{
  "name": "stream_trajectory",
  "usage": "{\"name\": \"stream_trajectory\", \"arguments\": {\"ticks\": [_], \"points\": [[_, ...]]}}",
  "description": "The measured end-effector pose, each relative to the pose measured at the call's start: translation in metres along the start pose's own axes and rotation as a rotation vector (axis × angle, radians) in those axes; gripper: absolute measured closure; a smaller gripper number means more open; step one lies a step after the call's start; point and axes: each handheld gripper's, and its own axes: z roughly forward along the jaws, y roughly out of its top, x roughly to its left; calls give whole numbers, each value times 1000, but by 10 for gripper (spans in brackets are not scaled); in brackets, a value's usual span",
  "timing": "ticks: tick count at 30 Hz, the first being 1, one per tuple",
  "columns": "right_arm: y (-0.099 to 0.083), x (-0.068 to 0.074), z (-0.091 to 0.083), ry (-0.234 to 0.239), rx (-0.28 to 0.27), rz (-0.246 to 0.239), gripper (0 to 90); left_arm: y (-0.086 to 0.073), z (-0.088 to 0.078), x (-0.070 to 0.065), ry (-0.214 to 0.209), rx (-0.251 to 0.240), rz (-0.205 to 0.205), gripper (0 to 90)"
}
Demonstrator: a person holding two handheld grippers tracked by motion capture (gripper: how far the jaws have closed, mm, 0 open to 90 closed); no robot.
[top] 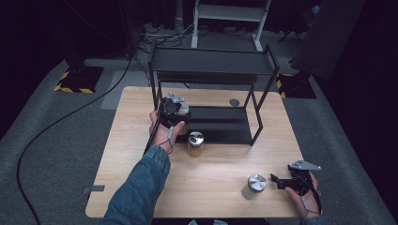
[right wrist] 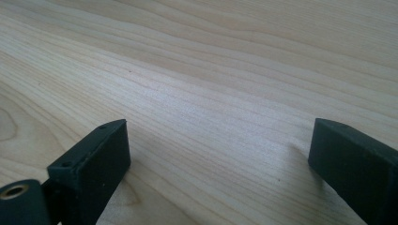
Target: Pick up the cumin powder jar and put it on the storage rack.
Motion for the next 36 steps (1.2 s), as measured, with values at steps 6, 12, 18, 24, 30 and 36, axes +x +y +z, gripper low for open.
{"name": "stream_trajectory", "arguments": {"ticks": [6, 12, 18, 24, 30, 36], "points": [[0, 0, 0, -1, 0, -1, 58, 2, 11, 1, 9, 39, -1, 335], [0, 0, 0, 1, 0, -2, 58, 3, 16, 0, 14, 62, -1, 335], [0, 0, 0, 1, 0, -3, 58, 4, 18, 1, 13, 74, -1, 335], [0, 0, 0, 1, 0, -3, 58, 1, 20, 2, 13, 85, -5, 335], [0, 0, 0, 1, 0, -3, 58, -6, 19, 4, 13, 69, -10, 334], [0, 0, 0, 1, 0, -3, 58, -10, 17, 6, 19, 55, -7, 330]]}}
